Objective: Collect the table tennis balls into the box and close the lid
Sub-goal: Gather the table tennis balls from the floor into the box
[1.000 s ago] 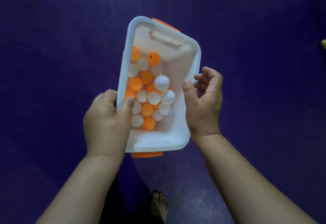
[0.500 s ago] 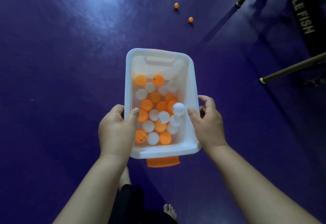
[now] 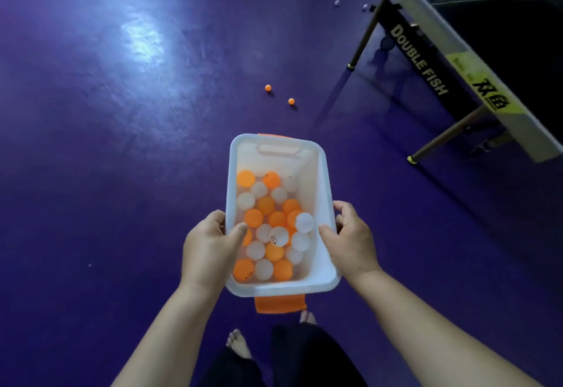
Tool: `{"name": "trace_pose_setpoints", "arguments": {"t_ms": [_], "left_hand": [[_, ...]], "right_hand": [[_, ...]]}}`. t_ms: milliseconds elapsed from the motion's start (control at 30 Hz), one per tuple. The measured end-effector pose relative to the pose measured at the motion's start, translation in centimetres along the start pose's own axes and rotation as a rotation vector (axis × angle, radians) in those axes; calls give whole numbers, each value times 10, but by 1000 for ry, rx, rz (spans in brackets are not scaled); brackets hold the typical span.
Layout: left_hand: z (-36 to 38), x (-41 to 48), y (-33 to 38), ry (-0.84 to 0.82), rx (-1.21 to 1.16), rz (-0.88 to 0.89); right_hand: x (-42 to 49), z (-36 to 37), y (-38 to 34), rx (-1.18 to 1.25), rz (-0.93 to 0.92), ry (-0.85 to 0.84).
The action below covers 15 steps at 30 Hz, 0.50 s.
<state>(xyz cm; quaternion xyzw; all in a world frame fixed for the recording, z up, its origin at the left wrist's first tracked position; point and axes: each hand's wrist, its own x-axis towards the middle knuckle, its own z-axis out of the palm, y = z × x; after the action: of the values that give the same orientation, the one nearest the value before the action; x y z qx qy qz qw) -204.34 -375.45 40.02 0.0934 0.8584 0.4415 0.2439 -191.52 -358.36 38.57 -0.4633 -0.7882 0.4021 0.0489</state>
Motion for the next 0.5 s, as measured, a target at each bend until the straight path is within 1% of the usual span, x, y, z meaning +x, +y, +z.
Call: {"name": "trace_pose_setpoints", "arguments": {"t_ms": [233,500], "left_hand": [[45,44,65,-59,80,61],[117,141,165,-71,143,124]], "right_hand": [[54,-56,6,70,39,82],[178,-126,3,168,51,127]]}}
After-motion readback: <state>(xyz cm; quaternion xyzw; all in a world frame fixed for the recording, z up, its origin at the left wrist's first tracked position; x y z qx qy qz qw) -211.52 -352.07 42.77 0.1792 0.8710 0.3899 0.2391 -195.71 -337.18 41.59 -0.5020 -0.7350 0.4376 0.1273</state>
